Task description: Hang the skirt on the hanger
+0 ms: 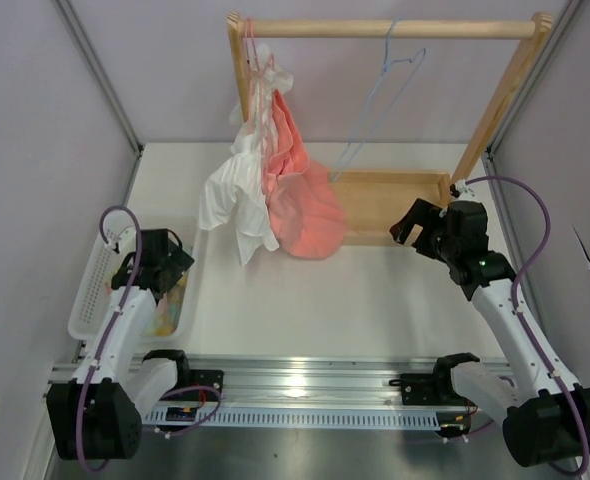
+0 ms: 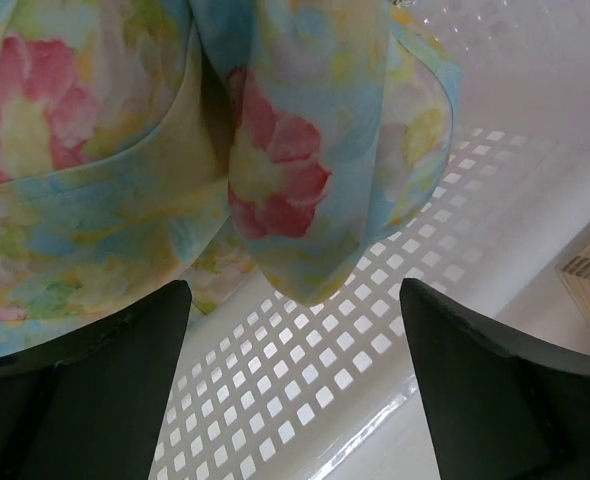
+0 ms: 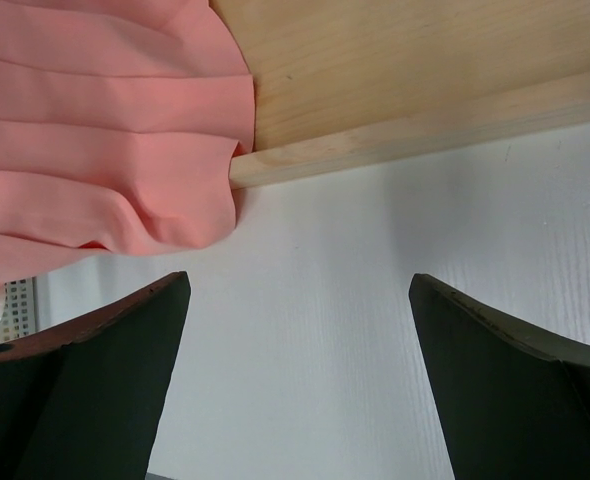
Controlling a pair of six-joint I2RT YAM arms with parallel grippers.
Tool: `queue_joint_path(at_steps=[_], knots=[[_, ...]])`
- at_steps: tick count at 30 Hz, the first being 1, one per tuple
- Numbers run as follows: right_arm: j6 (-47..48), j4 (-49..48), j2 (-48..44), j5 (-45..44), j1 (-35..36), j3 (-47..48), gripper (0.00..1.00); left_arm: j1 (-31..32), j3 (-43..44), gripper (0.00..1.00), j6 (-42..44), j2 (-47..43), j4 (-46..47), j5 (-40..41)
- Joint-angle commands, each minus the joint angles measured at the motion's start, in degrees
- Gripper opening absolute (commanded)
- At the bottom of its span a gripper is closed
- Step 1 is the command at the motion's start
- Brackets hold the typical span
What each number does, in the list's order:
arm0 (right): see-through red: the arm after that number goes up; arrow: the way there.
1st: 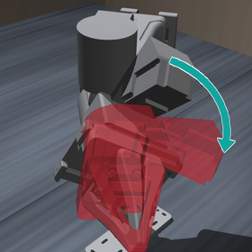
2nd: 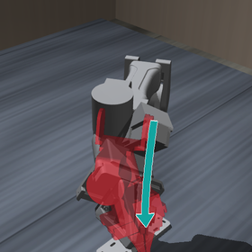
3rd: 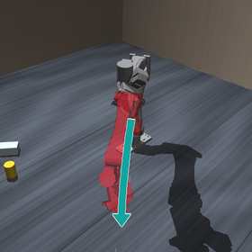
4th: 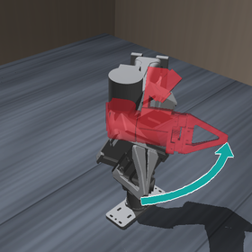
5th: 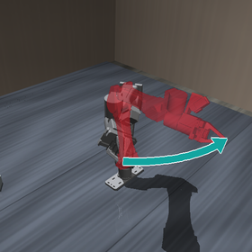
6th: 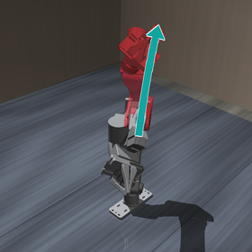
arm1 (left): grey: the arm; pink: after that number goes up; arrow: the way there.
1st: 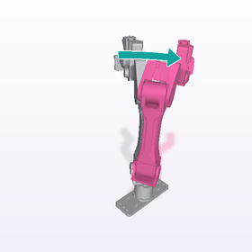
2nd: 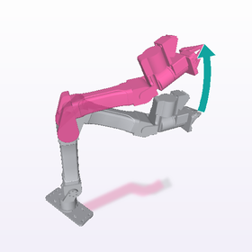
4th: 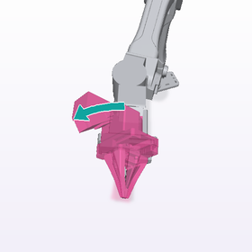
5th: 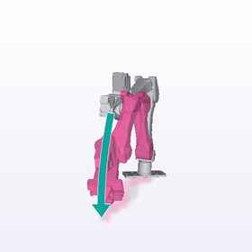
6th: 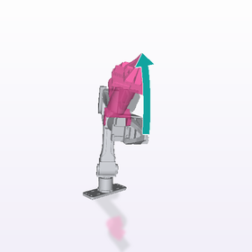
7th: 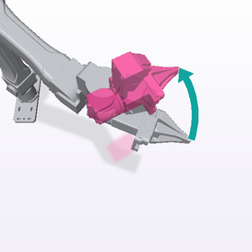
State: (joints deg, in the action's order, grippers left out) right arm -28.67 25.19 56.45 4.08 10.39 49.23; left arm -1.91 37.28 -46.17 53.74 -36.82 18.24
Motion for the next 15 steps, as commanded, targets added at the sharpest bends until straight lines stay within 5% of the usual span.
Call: queue_joint_path(at_steps=[1, 4, 9, 13, 15], knots=[[-0.07, -2.16, -0.90, 1.19, -0.28, -0.80, 0.99, -0.55, 0.34, 0.83, -2.61, 2.59, 5.00, 2.14], [-0.16, -2.51, -1.07, 1.72, -0.37, -0.98, 0.99, -0.55, 1.13, 0.71, -1.99, 3.30, 5.44, 3.20], [-0.60, -3.22, -0.72, 2.42, -0.46, -0.81, 0.99, -0.64, 4.03, 0.38, 0.72, 3.83, 4.39, 6.27], [-1.13, -3.66, -0.63, 3.04, -0.37, -0.46, 1.00, -0.72, 6.58, 0.00, 3.72, 2.52, 2.37, 8.12], [-1.30, -3.92, -0.46, 3.39, -0.46, -0.11, 0.99, -0.72, 9.03, 0.00, 5.73, 0.06, 1.31, 8.91]])
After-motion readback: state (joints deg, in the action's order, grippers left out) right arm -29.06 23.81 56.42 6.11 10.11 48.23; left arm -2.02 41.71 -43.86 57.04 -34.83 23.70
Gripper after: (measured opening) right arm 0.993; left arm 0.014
